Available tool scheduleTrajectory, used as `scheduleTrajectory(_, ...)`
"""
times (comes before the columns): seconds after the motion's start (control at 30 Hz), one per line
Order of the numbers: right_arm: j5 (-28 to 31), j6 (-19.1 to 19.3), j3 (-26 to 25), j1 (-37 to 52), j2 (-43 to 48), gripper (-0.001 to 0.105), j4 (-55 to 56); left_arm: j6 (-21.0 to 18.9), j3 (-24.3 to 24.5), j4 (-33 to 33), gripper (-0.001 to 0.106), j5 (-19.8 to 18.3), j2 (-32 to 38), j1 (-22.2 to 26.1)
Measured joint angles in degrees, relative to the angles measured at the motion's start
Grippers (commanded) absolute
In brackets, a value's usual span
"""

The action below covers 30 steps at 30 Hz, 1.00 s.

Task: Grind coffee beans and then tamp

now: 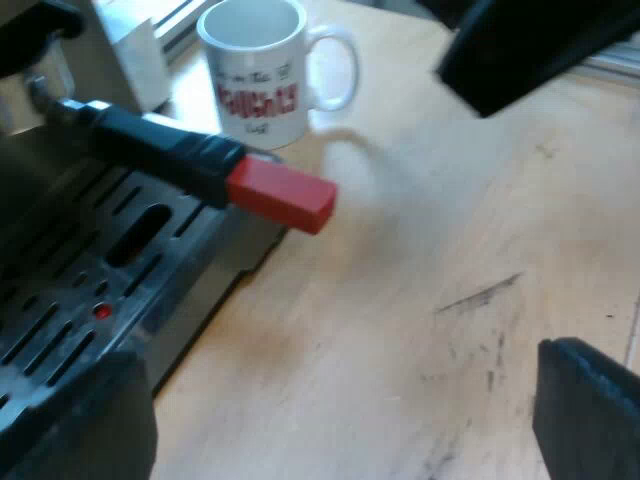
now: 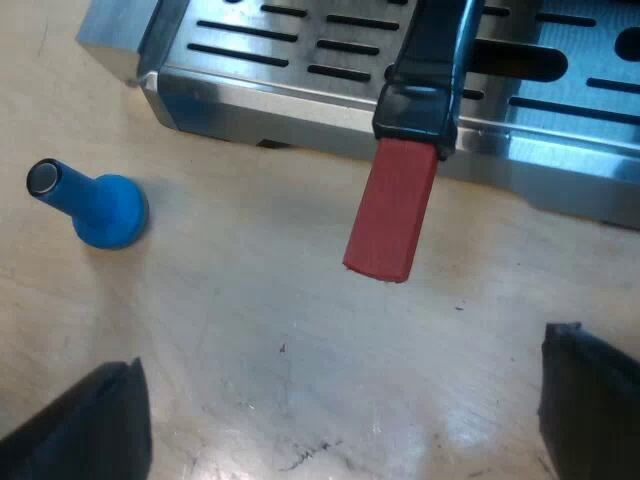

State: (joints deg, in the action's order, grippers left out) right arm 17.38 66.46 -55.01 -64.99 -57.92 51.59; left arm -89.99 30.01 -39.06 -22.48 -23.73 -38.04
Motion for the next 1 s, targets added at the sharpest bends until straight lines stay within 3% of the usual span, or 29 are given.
scheduleTrajectory(0.1, 0.3, -0.6, -0.1, -1.3, 0.0, 0.076, 0.0, 0.4, 0.0, 0.1, 0.078, -0.2, 0.0, -0.7)
scheduleTrajectory(0.2, 1.1, -0.6, 0.1, -2.5, 0.0, 0.061, -0.1, 0.4, 0.0, 0.1, 0.078, -0.2, 0.0, -0.7)
scheduleTrajectory(0.43, 9.3, -0.9, 4.9, -4.9, 0.0, 0.060, -2.1, 0.4, 0.0, 0.2, 0.078, -0.2, 0.0, -0.7)
scheduleTrajectory(0.63, 14.0, -0.9, 12.7, -6.4, 0.0, 0.060, -14.0, 0.4, 0.0, 0.2, 0.078, -0.2, 0.0, -0.7)
scheduleTrajectory(0.8, 16.4, -0.9, 19.6, -8.0, 0.0, 0.037, -23.3, 0.4, 0.0, 0.2, 0.078, -0.2, 0.0, -0.7)
scheduleTrajectory(1.0, 19.2, -0.9, 24.2, -9.3, 0.1, 0.034, -31.5, 0.4, 0.0, 0.2, 0.078, -0.2, 0.0, -0.7)
